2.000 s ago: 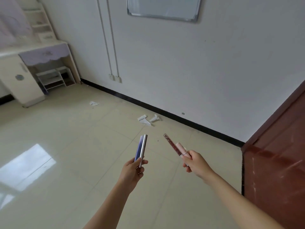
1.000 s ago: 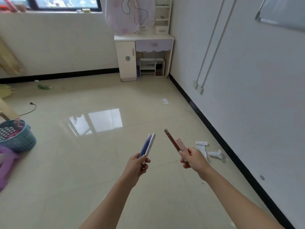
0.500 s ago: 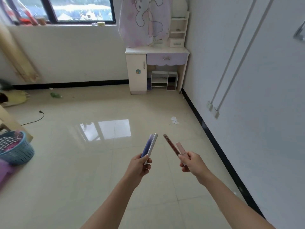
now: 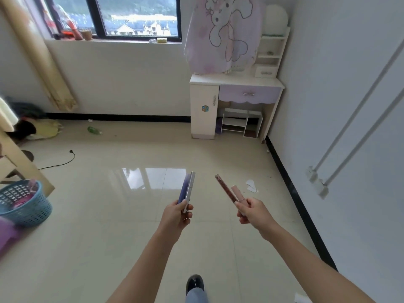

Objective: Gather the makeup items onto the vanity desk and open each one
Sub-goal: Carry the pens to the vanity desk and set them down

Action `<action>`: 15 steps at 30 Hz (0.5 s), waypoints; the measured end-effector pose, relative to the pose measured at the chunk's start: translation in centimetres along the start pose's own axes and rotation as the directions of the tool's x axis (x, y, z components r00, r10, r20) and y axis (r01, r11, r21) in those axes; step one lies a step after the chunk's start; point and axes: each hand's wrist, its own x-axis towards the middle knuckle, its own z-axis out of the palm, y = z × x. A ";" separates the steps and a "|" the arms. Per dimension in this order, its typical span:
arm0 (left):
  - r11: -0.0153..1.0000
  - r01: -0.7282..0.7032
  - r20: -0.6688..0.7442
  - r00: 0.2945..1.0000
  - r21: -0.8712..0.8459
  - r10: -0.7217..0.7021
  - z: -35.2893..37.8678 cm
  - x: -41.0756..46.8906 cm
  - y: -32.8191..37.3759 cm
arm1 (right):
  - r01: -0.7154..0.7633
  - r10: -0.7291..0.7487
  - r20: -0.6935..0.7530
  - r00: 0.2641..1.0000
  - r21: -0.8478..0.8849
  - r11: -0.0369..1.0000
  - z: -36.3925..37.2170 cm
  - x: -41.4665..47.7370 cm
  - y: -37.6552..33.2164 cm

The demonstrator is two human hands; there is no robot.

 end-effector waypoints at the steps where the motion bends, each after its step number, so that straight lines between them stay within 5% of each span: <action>1: 1.000 -0.003 0.007 1.000 0.021 0.003 0.1 1.8 1.3 | 0.011 -0.011 0.003 1.000 -0.009 1.000 0.0 1.8 -1.0; 15: 0.997 -0.036 0.093 0.995 0.075 0.029 0.2 21.6 16.3 | 0.042 -0.041 0.013 0.999 -0.067 0.997 0.6 23.5 -12.3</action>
